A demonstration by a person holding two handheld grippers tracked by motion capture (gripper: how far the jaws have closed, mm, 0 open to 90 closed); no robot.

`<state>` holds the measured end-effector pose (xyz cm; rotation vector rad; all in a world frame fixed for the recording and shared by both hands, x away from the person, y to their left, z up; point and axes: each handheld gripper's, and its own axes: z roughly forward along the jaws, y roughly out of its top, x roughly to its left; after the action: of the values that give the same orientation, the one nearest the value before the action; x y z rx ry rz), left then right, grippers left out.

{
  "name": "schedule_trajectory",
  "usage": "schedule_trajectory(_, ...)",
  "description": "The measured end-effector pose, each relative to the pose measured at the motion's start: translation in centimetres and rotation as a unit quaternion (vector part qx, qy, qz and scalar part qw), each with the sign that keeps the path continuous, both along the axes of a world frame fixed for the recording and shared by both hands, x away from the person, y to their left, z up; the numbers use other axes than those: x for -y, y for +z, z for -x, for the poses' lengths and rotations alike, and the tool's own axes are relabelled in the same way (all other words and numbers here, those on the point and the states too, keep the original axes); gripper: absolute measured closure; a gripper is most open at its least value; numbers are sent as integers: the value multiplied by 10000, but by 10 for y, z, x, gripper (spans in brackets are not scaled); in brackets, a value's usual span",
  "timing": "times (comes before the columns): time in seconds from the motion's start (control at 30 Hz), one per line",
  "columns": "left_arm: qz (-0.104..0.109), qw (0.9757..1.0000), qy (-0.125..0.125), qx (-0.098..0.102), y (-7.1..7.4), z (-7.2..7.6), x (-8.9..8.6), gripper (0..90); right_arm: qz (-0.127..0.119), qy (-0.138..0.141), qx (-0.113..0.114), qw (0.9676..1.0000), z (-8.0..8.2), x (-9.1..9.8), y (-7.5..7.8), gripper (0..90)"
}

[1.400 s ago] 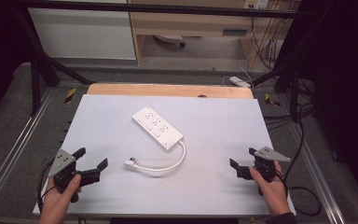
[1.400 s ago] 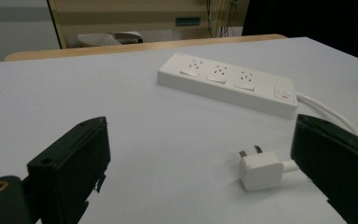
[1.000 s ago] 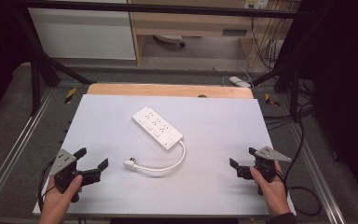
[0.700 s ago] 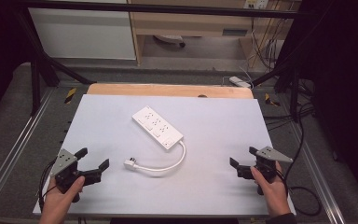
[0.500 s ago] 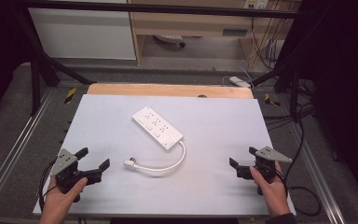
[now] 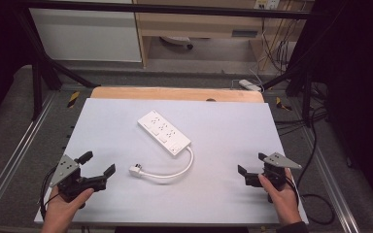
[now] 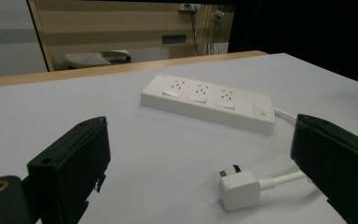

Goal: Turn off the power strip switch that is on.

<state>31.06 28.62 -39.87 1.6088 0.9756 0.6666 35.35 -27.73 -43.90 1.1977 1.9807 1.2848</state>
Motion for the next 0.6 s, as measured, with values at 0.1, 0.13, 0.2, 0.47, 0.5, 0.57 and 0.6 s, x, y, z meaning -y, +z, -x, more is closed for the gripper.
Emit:
schedule_trajectory(0.1, 102, 9999, -18, 27, 3, 1, 0, 46, 1, 6, -9, 10000, 0, -1, 0, 29)
schedule_trajectory(0.13, 117, 9999, -13, 23, 4, 1, 1, 46, 16, 13, -15, 10000, 0, -1, -1, 29)
schedule_trajectory(0.2, 148, 9999, -19, 16, 5, 1, 1, 46, 28, 5, -35, 10000, -1, -1, -1, 29)
schedule_trajectory(0.47, 172, 9998, 48, -34, 15, 2, 10, 50, 64, 15, -84, 9999, -1, -4, -2, 26)
schedule_trajectory(0.5, 204, 9998, 21, -43, 16, 1, 11, 50, 65, 15, -98, 9999, -1, -4, -2, 26)
schedule_trajectory(0.57, 244, 9997, -25, -55, 20, 0, 14, 50, 94, 41, -133, 9999, -2, -5, -3, 24)
schedule_trajectory(0.6, 242, 9997, -46, -64, 21, -1, 16, 50, 100, 61, -155, 9998, -2, -5, -3, 24)
